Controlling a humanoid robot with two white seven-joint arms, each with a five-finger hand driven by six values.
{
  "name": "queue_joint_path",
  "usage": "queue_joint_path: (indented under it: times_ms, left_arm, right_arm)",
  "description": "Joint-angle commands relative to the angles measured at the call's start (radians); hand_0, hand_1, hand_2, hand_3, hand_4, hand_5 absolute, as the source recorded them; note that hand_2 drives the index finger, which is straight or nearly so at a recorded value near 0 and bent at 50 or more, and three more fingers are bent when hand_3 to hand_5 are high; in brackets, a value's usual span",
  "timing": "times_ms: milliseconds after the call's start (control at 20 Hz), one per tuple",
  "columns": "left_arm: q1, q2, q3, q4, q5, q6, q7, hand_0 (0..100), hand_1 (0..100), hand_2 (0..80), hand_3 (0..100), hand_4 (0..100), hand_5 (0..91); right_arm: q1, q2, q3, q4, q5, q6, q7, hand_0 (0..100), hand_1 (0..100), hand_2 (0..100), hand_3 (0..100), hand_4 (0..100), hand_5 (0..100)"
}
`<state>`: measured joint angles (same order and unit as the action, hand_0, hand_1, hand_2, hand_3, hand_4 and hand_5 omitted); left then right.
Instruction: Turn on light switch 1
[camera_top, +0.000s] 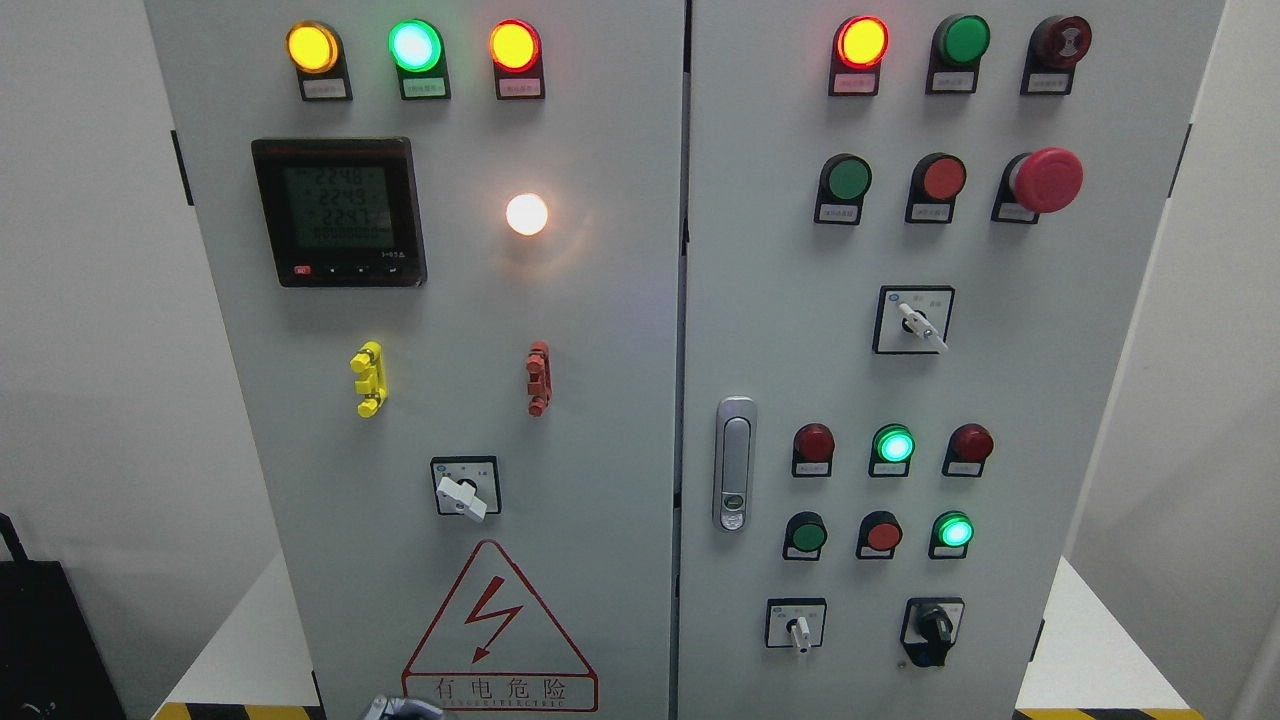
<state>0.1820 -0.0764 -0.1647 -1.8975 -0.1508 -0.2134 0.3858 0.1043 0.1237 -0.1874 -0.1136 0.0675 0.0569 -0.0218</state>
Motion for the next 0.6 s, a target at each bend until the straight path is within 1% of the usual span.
queue_joint_path:
  times_ms: [0,100,200,251,301,351,401,451,501,551]
  left_arm:
    - [0.117,0.052,0.094,0.314,0.072,-0.079,-0.028,0,34,58.1,100,99,77.2]
    - [0.142,0.064,0.109,0.466,0.129,-0.101,-0.03,0,33,57.3,99,99,75.0]
    - [0.149,0.07,0.128,0.631,0.149,-0.101,-0.033,0,34,55.7,97,98,71.4]
    - [0.149,0.07,0.139,0.705,0.151,-0.101,-0.039,0,35,52.2,92,95,66.8]
    - [0.149,0.07,0.154,0.783,0.149,-0.101,-0.054,0,36,47.4,84,92,62.7]
    - [0.149,0.07,0.163,0.864,0.14,-0.101,-0.088,0,36,45.1,81,89,60.1]
    - [0.149,0.07,0.165,0.941,0.136,-0.1,-0.131,0,39,41.2,75,85,54.9]
    - [0.148,0.07,0.165,1.018,0.135,-0.092,-0.18,4,42,37.5,71,81,48.2]
    - [0.148,0.069,0.16,1.096,0.134,-0.089,-0.229,6,43,35.6,68,79,43.1]
    - [0.145,0.067,0.16,1.171,0.131,-0.086,-0.279,12,44,28.4,61,69,27.0]
  right_arm:
    - [0.0,0.001,0.0,0.0,0.0,0.0,0.0,0,0,0,0,0,0]
    - [0.0,0.001,0.0,0.0,0.0,0.0,0.0,0,0,0,0,0,0]
    - [0.0,0.001,0.0,0.0,0.0,0.0,0.0,0,0,0,0,0,0]
    - [0.0,0.001,0.0,0.0,0.0,0.0,0.0,0,0,0,0,0,0]
    - [0.0,-0.001,0.0,0.0,0.0,0.0,0.0,0,0,0,0,0,0]
    - [0.0,0.0,0.0,0.0,0.0,0.0,0.0,0,0,0,0,0,0]
    - [0.0,0.001,-0.001,0.0,0.0,0.0,0.0,0,0,0,0,0,0]
    - [0.0,0.001,0.0,0.0,0.0,0.0,0.0,0,0,0,0,0,0]
    - [0.0,0.001,0.0,0.0,0.0,0.0,0.0,0,0,0,0,0,0]
    - [0.0,0.001,0.0,0.0,0.0,0.0,0.0,0,0,0,0,0,0]
